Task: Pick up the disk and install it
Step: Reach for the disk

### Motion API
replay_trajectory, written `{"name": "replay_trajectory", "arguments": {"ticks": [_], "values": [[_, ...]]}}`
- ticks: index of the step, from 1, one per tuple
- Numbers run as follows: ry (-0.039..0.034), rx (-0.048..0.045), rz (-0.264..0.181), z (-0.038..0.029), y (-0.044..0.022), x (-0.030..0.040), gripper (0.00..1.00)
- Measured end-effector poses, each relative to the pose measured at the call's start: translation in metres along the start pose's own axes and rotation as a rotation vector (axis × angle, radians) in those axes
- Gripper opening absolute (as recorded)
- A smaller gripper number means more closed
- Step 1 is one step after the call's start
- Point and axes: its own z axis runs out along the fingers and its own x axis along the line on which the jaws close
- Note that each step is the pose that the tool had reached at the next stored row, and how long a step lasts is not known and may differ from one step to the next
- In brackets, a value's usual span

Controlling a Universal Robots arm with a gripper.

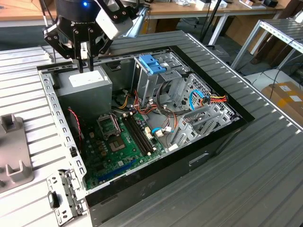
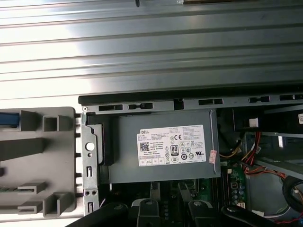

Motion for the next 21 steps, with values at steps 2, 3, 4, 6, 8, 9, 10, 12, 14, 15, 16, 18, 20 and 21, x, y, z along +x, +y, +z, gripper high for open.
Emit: {"name": "replay_trajectory", "arguments": {"ticks": [2,3,4,6,8,9,10,12,14,15,16,18,20,21], "values": [[0.0001,0.0,0.0,0.0,-0.0001,0.001,0.29],[0.0001,0.0,0.0,0.0,-0.0001,0.0014,0.29],[0.0001,0.0,0.0,-0.0001,-0.0001,0.0018,0.29],[0.0,0.0,0.0,-0.0001,-0.0002,0.0027,0.29],[0.0,0.0,0.0,-0.0001,-0.0002,0.0033,0.29],[0.0001,0.0,0.0,-0.0001,-0.0003,0.0036,0.29],[0.0,0.0,0.0,-0.0001,-0.0003,0.004,0.29],[0.0001,0.0001,0.0,-0.0002,-0.0004,0.0052,0.29],[0.0001,0.0,0.0,-0.0002,-0.0004,0.006,0.29],[0.0,0.0,0.0,-0.0002,-0.0005,0.0065,0.29],[0.0,0.0,0.0,-0.0002,-0.0005,0.007,0.29],[0.0,0.0,0.0,-0.0002,-0.0006,0.0078,0.29],[0.0001,0.0,0.0,-0.0003,-0.0007,0.009,0.29],[0.0,0.0,0.0,-0.0003,-0.0007,0.0094,0.29]]}}
